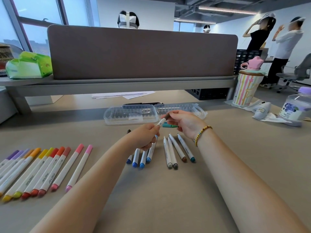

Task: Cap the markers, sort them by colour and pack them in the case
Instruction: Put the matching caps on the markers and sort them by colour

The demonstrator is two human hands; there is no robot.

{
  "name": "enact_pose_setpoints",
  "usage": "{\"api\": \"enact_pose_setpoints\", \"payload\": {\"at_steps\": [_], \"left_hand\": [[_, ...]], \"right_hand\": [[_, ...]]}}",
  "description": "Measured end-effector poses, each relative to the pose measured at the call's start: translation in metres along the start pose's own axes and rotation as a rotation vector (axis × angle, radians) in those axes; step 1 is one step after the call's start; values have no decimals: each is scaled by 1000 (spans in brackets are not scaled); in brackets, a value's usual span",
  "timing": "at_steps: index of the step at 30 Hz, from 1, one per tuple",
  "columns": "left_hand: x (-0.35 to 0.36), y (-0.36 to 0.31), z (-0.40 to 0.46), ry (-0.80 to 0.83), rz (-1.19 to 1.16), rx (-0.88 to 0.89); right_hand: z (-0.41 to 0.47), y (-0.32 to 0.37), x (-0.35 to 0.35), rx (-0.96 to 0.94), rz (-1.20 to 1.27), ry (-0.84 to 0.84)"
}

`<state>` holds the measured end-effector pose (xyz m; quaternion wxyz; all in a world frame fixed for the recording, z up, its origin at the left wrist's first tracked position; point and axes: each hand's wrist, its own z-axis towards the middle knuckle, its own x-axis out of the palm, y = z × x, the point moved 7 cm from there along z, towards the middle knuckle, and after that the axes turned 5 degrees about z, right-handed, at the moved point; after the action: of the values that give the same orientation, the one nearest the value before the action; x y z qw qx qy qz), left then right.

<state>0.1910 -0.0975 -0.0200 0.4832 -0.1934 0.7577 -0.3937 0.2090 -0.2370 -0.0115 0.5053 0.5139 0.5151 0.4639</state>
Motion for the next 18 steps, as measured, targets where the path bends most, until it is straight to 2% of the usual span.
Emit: {"api": "enact_pose_setpoints", "payload": {"at_steps": [3, 7, 11, 14, 16, 18], "left_hand": [[-1, 0, -1, -24, -17, -9], [2, -3, -1, -102, -30, -13], [11, -5, 0, -108, -86, -21], [10, -7, -1, -84, -120, -20], [8, -12, -2, -51, -19, 10], [6, -18, -4, -42, 201, 50]], "right_hand": [[-4, 9, 4, -48, -158, -32], [-7, 27, 2, -211, -510, -101], [-8, 29, 1, -245, -565, -131], [-11, 33, 1, -244, -514, -123], [-12, 33, 3, -211, -491, -83], [-11, 28, 8, -168, -546, -33]]}}
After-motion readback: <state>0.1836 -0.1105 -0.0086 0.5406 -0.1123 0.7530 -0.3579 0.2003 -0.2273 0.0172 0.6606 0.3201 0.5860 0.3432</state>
